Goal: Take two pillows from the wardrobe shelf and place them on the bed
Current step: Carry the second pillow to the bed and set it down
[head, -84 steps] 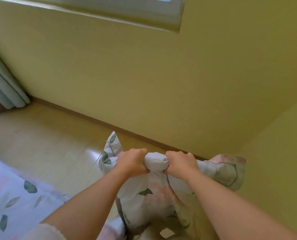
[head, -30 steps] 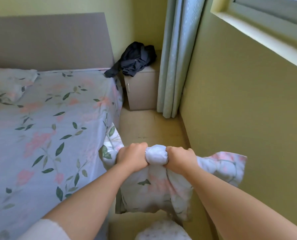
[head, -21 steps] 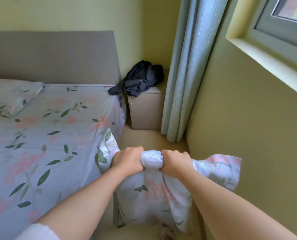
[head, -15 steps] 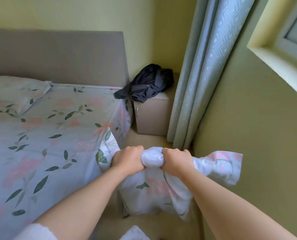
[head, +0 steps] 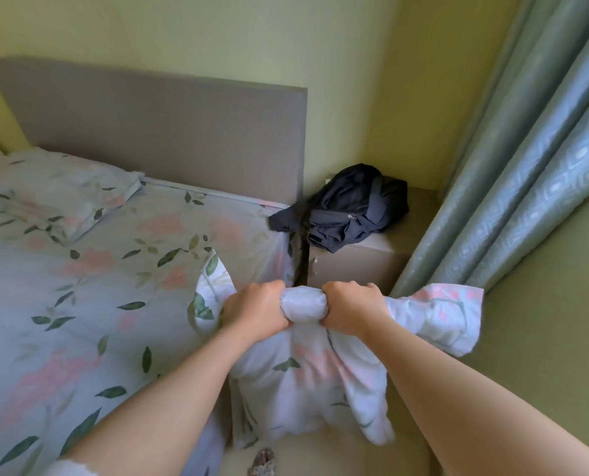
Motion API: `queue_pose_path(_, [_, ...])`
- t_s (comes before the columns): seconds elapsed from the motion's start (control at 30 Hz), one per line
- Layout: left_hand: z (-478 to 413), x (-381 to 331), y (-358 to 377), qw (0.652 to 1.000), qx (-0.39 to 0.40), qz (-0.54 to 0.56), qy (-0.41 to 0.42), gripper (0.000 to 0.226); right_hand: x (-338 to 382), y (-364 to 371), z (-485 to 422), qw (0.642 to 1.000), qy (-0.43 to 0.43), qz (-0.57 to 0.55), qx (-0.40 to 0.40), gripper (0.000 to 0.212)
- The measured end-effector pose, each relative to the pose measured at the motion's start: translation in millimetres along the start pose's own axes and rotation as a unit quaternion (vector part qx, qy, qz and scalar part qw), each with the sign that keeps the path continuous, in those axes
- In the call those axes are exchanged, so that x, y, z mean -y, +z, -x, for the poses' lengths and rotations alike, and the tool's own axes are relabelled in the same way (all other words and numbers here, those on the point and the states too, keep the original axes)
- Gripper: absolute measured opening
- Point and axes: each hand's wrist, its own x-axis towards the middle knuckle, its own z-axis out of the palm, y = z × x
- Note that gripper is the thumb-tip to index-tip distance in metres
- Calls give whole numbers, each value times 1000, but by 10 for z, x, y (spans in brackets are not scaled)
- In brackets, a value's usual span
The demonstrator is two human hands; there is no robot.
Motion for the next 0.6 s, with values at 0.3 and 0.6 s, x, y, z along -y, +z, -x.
queue_pose_path(0.3, [-983,934,-803,984,1,163,-72,37,704,-646,-1395,998,-57,27,28,30])
queue_pose_path(0.6, [-1481,1576,-1334,925,-46,350,-137,30,1288,-1171,-2414,984,-161,77,0,33])
